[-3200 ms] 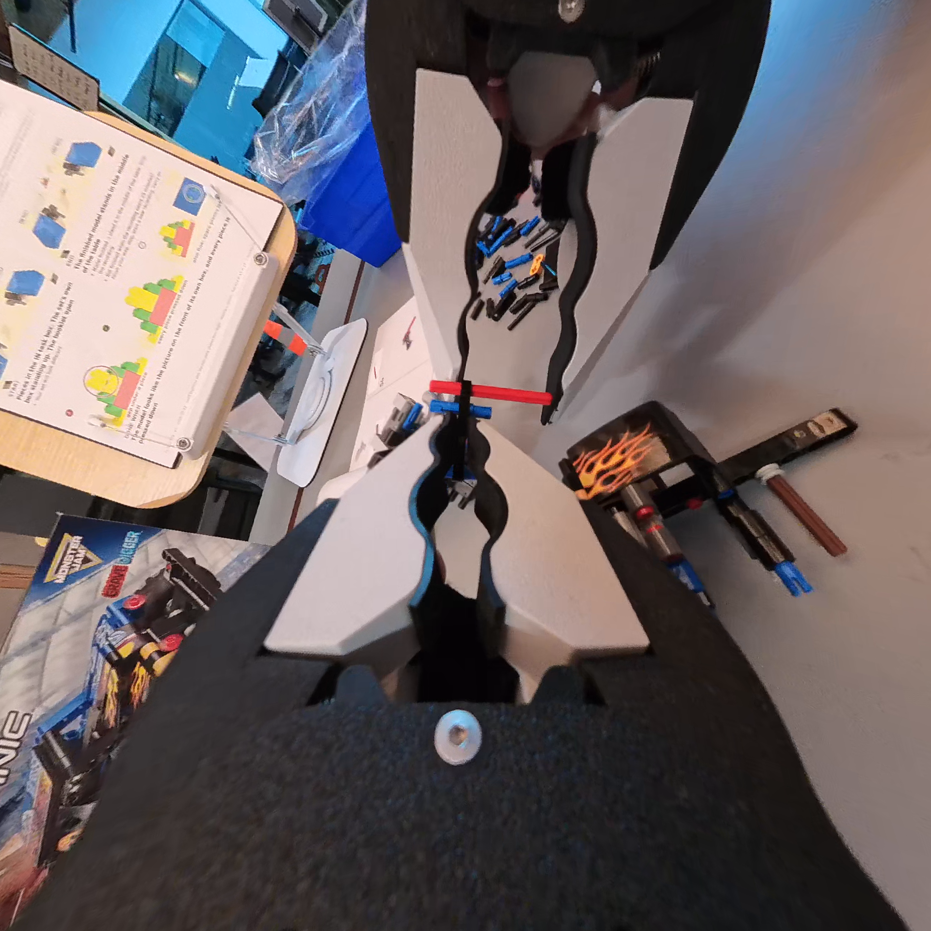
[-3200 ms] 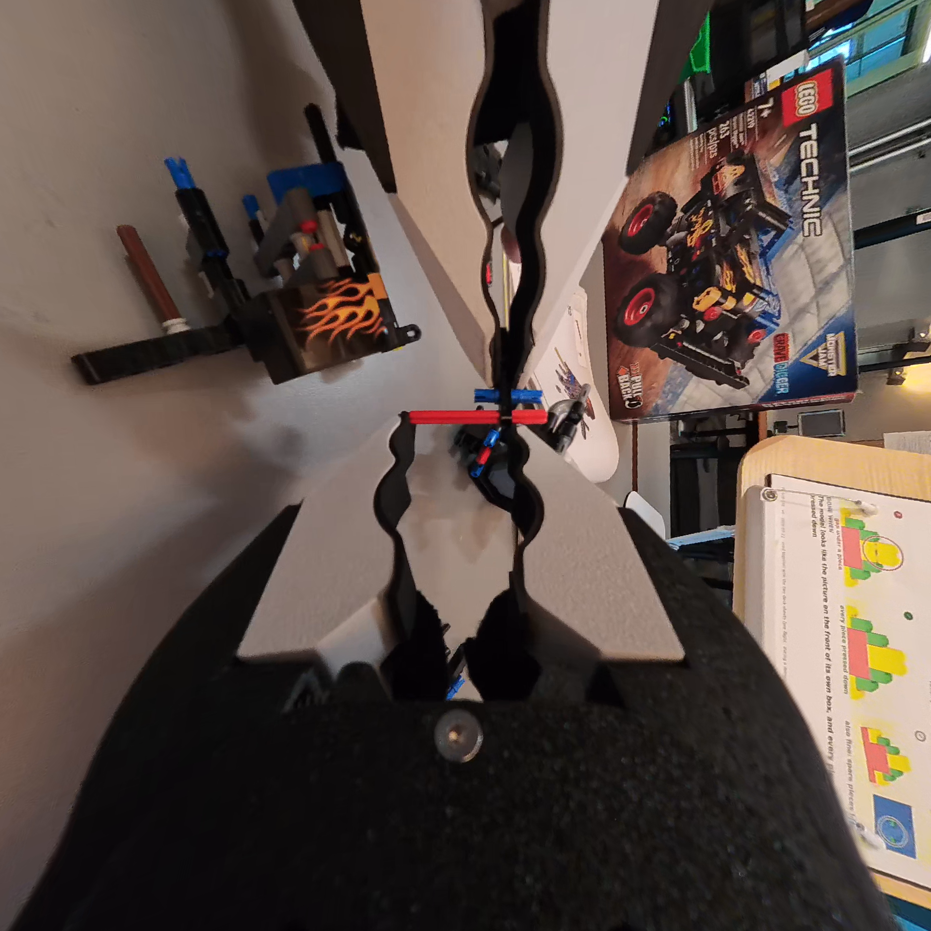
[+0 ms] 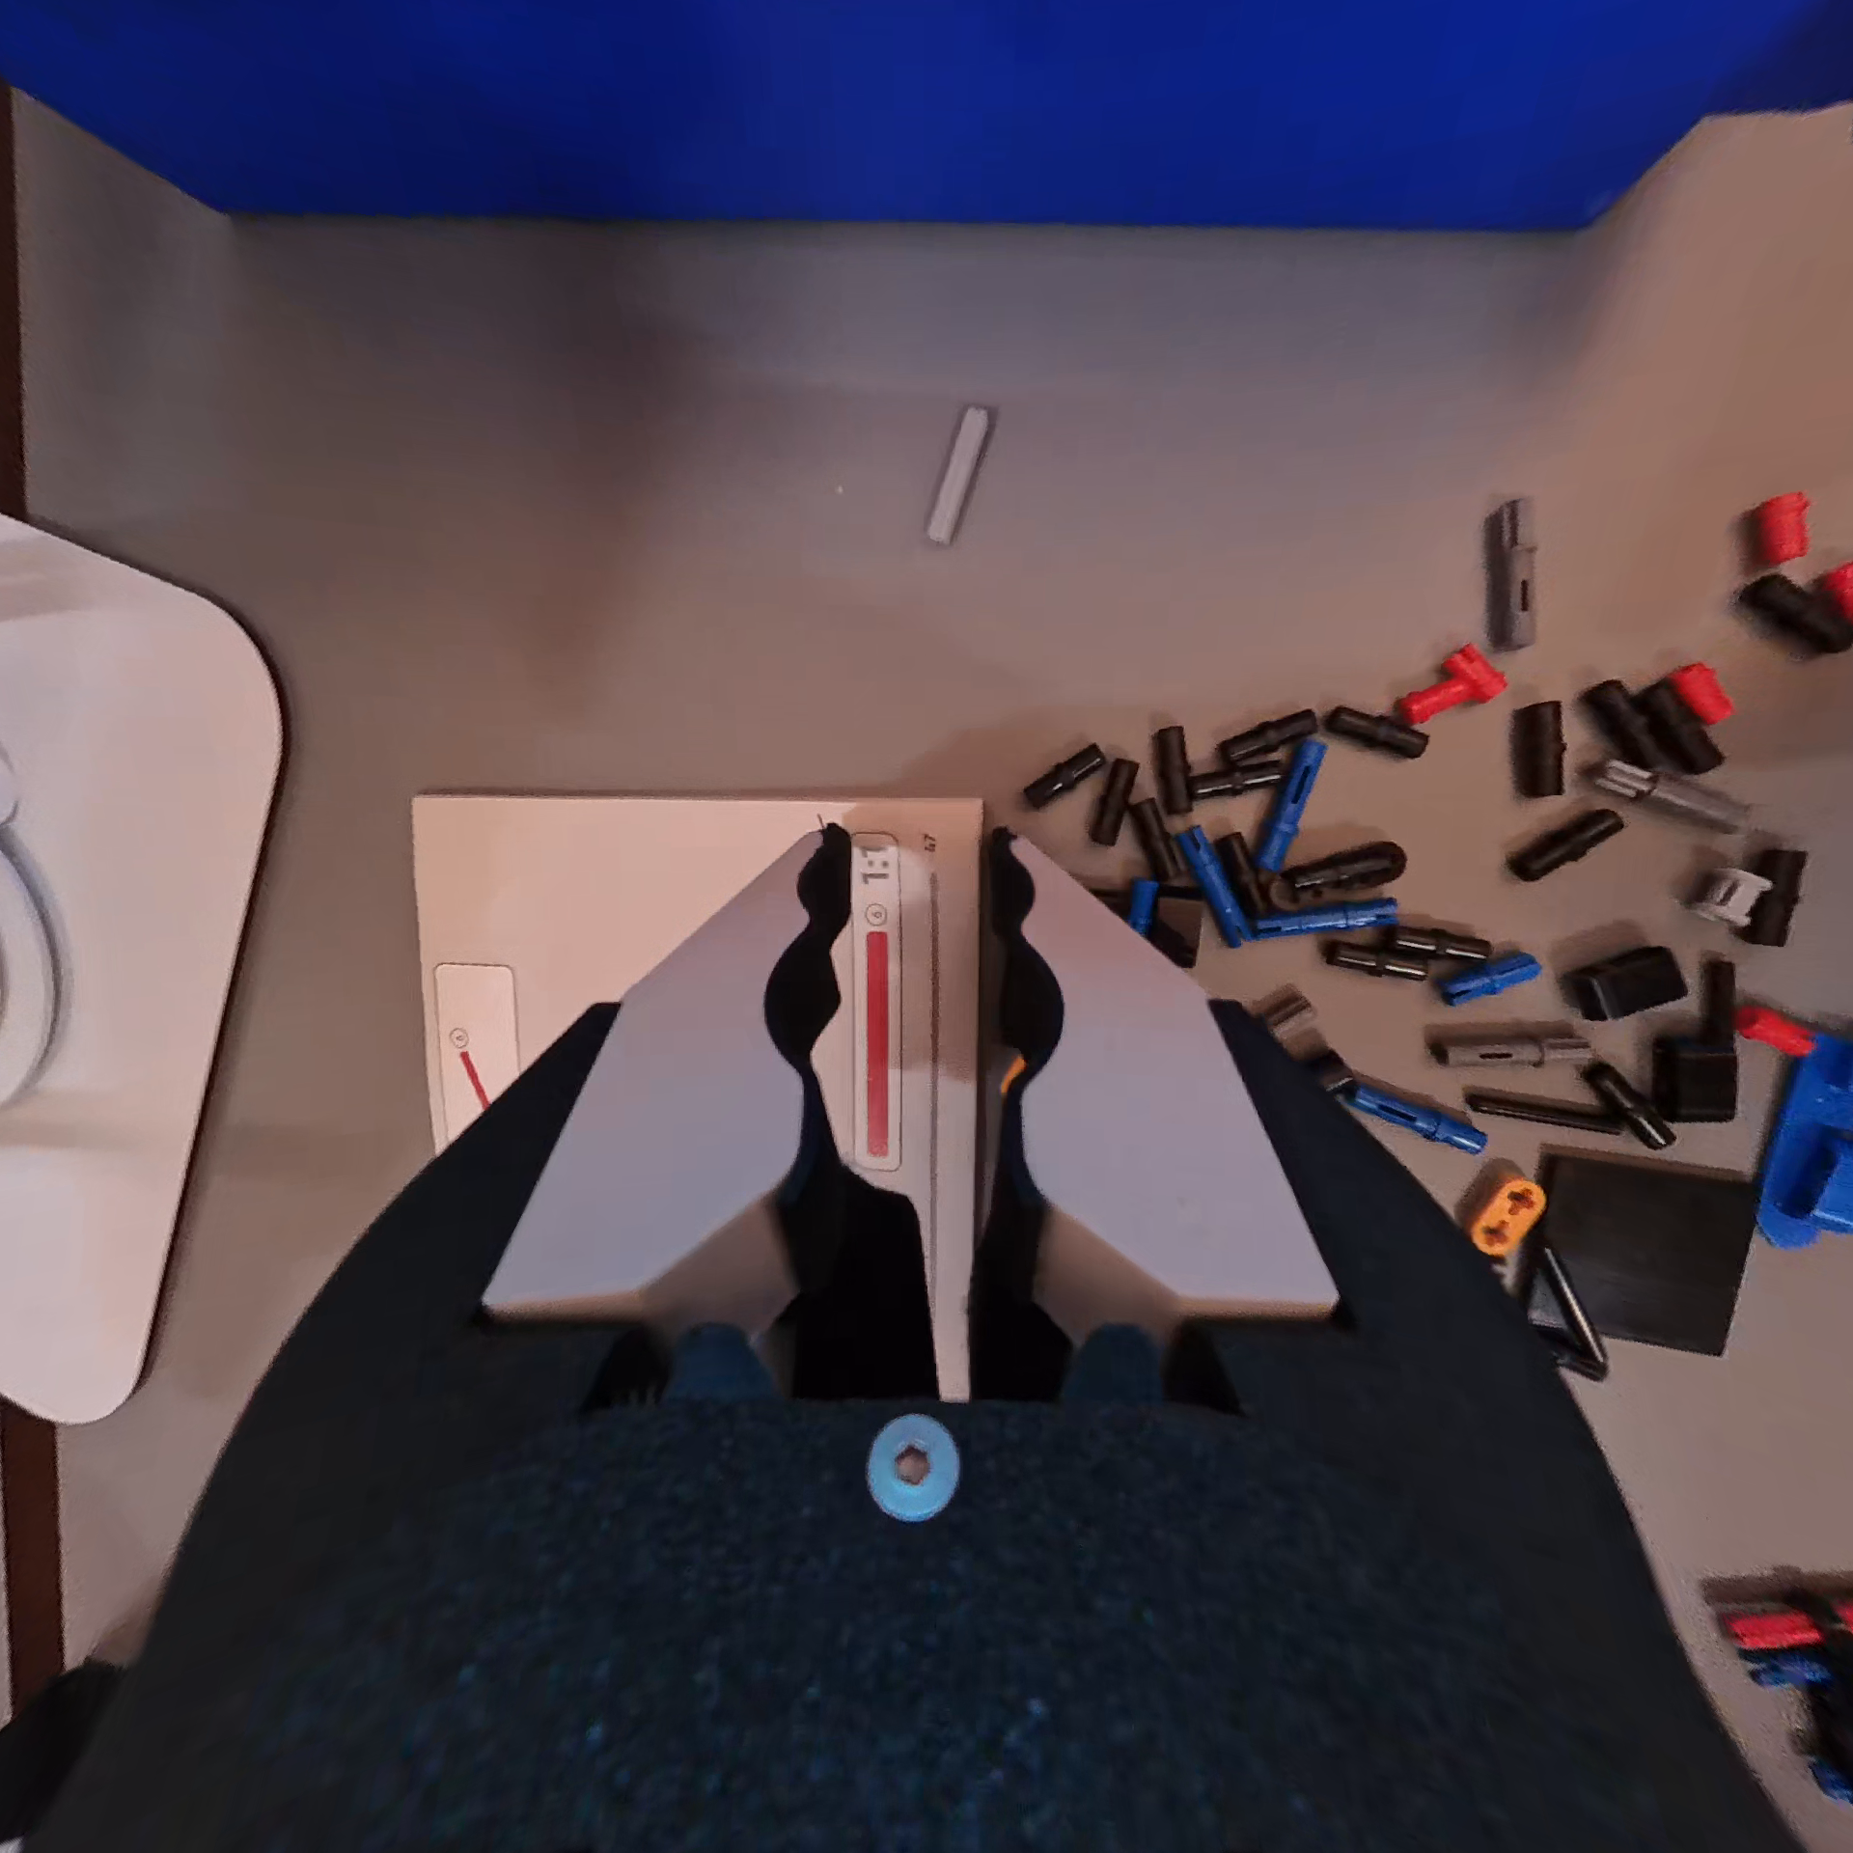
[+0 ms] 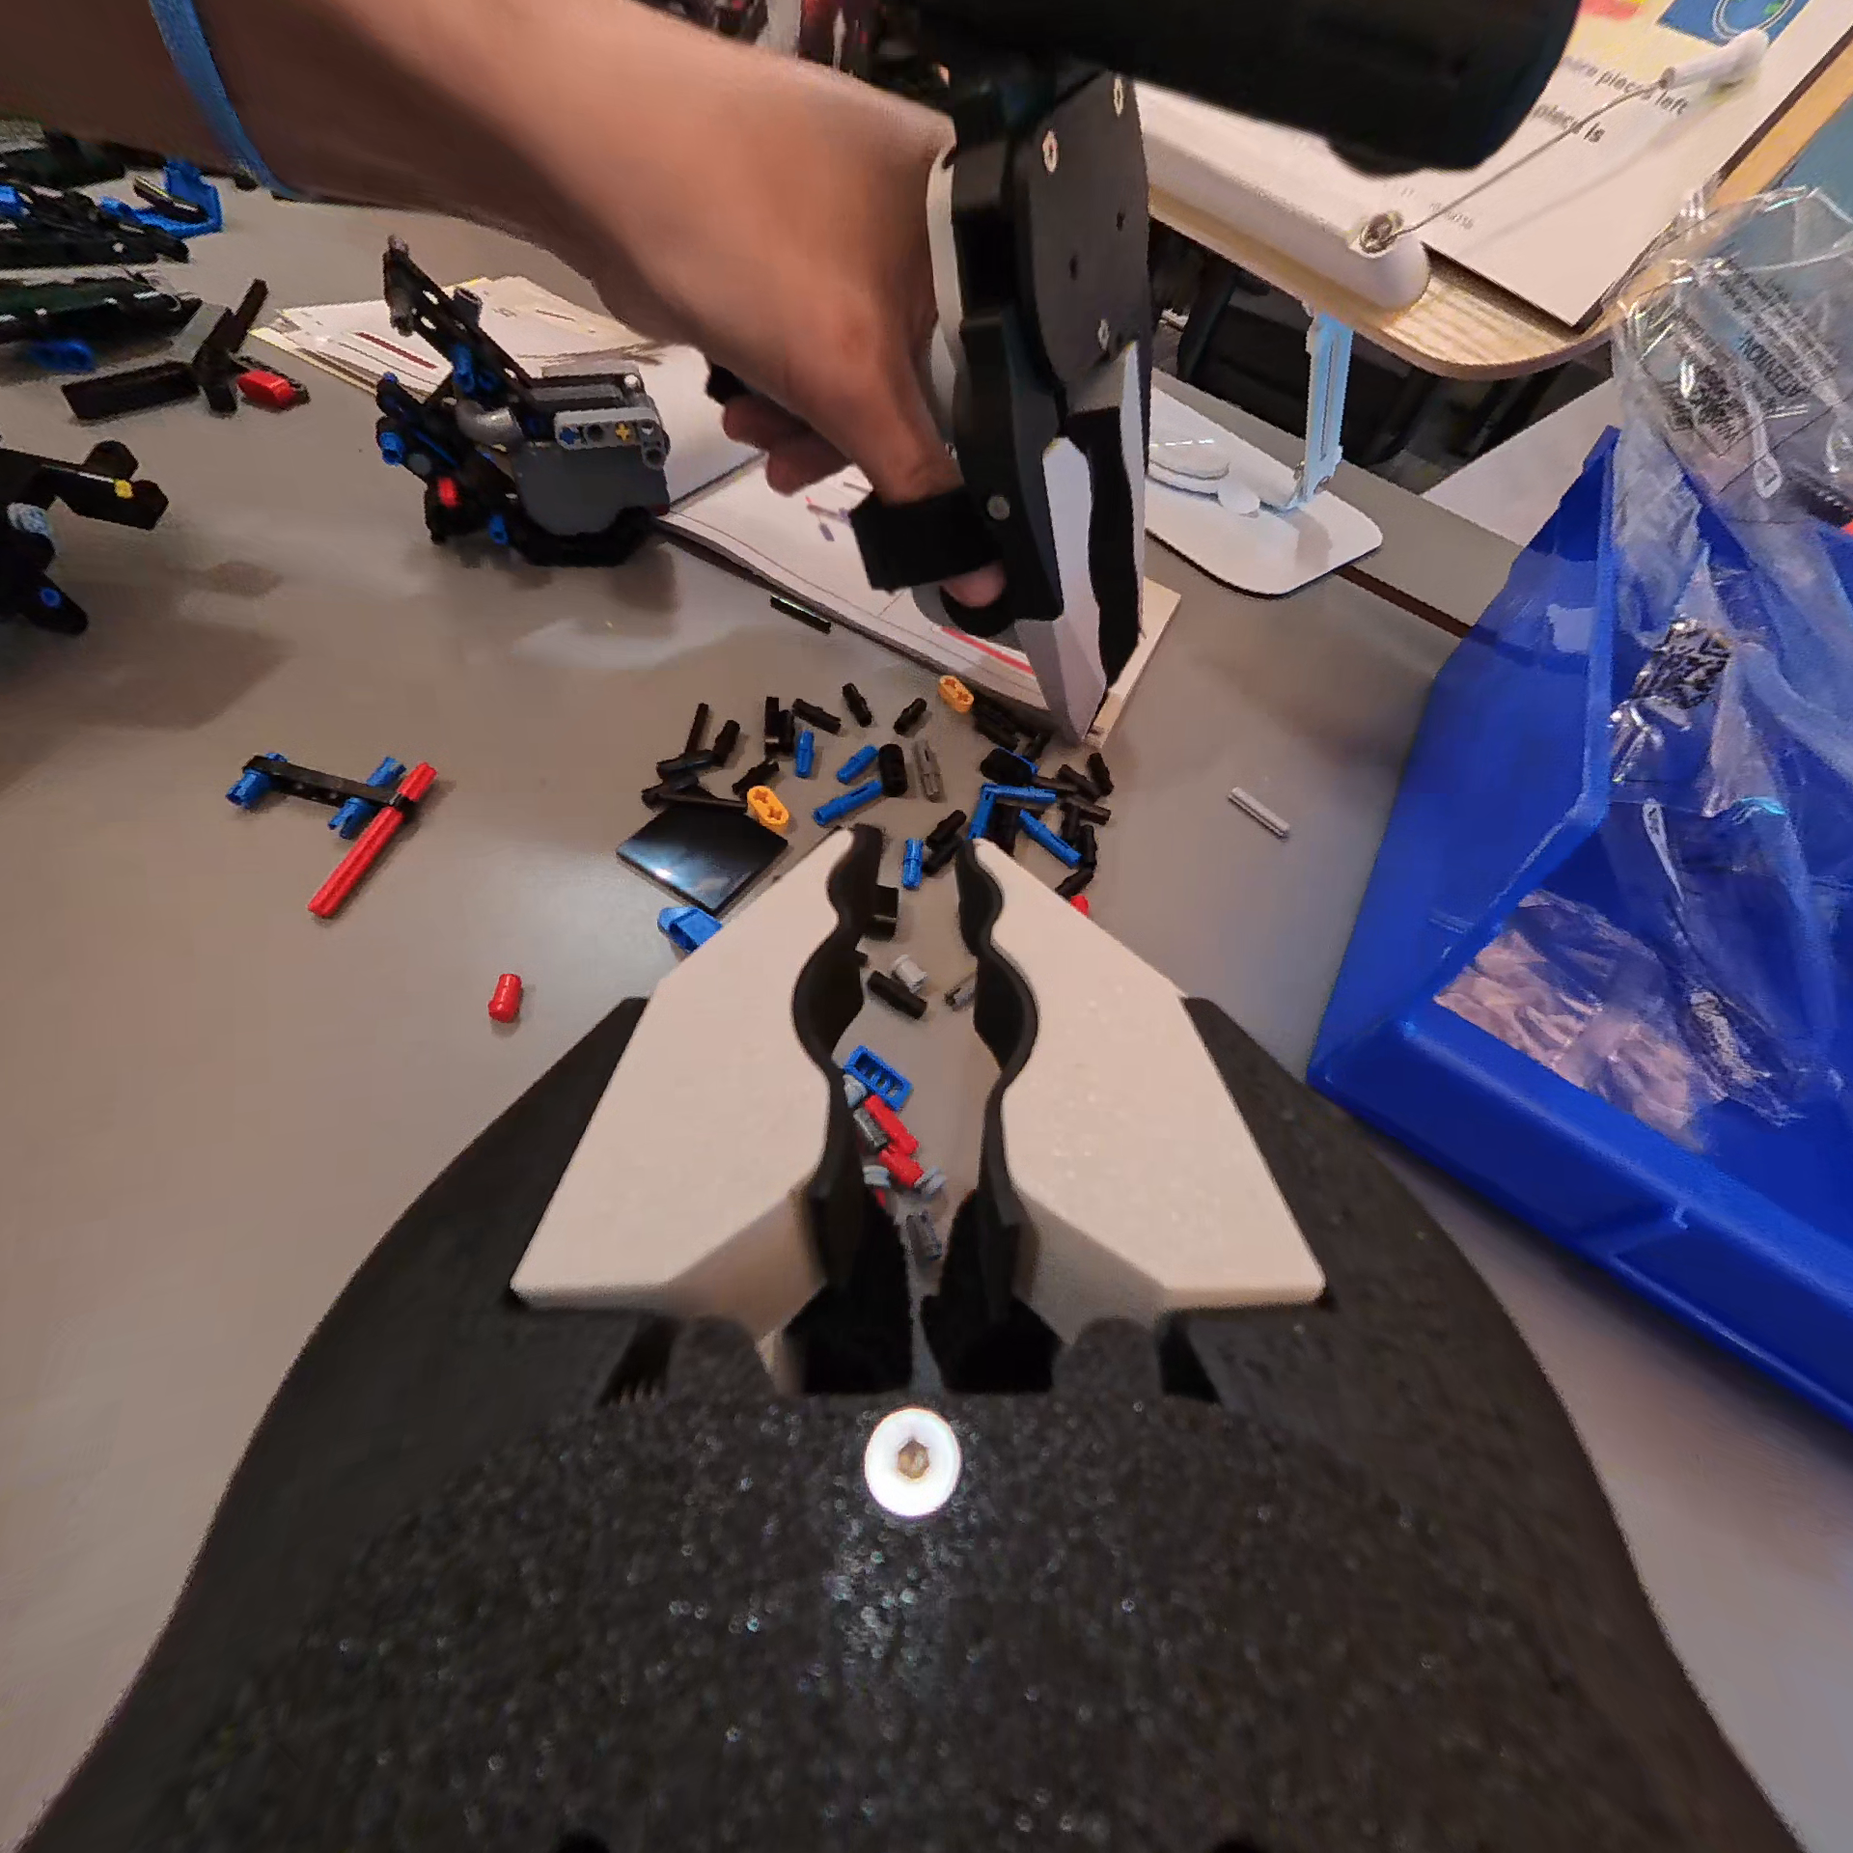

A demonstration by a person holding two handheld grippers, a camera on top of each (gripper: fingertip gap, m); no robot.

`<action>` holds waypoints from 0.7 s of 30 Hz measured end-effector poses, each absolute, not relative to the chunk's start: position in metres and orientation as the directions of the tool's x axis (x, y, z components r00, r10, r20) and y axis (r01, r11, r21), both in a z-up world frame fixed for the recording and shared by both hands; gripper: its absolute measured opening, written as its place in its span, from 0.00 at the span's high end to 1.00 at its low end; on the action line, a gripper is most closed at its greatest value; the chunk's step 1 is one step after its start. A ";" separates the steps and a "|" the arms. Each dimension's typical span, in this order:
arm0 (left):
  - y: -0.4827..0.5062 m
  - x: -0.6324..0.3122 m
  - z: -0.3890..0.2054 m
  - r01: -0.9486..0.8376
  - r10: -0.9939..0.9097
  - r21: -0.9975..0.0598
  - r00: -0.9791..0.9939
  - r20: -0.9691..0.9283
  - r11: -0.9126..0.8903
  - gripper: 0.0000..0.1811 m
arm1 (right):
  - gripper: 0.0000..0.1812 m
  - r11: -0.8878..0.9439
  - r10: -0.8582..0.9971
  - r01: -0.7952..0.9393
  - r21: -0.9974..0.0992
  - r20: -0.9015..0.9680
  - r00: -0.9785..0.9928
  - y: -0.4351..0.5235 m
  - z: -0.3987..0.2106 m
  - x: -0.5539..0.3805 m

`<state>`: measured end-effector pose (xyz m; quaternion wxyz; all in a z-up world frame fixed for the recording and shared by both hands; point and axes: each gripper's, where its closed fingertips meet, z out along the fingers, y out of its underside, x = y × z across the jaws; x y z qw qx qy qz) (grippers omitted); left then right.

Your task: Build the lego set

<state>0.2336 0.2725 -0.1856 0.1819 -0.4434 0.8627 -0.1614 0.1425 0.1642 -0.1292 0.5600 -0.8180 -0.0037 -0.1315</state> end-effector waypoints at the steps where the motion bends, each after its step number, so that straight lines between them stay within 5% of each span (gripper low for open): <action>1: 0.273 0.233 -0.186 -0.709 -0.827 -0.442 -0.538 -0.164 0.549 0.86 | 0.91 -0.372 -0.139 0.154 -0.915 0.219 0.966 0.164 -0.129 0.142; 6: 0.269 0.229 -0.181 -0.705 -0.834 -0.479 -0.539 -0.117 0.523 1.00 | 0.92 -0.375 -0.131 0.164 -0.913 0.227 0.965 0.165 -0.130 0.140; 17: 0.293 0.214 -0.122 -0.652 -0.888 -0.657 -0.456 -0.058 0.378 1.00 | 0.92 -0.373 -0.118 0.115 -0.921 0.170 0.978 0.170 -0.130 0.141; 21: 0.312 0.194 -0.092 -0.597 -0.902 -0.764 -0.430 0.045 0.246 1.00 | 0.81 -0.431 0.011 0.003 -0.902 -0.002 1.000 0.194 -0.119 0.136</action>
